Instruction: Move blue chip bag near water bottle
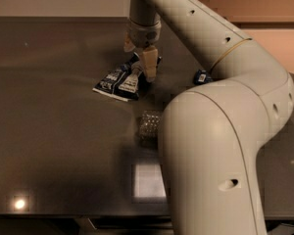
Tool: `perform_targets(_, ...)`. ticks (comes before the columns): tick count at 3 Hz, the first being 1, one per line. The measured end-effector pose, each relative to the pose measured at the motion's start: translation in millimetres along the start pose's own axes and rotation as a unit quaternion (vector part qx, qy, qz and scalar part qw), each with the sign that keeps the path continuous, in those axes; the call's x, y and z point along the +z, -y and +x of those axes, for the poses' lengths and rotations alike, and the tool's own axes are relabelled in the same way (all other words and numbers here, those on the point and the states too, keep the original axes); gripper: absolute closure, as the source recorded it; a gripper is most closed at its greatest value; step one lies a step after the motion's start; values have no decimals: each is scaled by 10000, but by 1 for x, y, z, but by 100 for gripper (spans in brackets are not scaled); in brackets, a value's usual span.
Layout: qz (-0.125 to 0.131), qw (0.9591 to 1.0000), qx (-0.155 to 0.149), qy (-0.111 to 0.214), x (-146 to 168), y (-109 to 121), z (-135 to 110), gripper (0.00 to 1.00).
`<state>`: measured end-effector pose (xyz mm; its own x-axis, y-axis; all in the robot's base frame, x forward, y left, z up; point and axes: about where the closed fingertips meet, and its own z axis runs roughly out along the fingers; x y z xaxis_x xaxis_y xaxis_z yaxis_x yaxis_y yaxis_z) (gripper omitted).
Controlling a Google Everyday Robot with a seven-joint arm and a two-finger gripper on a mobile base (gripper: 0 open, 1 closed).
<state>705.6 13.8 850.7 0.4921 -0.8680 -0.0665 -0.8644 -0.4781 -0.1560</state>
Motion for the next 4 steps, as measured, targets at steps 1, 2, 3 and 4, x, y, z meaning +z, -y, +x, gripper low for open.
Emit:
perform_targets(1, -78, 9999, -86, -45, 2, -1, -3, 41)
perform_targets(2, -99, 9999, -32, -109, -2, -2, -1, 64)
perform_targets(3, -48, 9994, 304, -154, -17, -9, 8, 88)
perform_targets(4, 19, 9975, 690, -163, -37, -21, 21, 100)
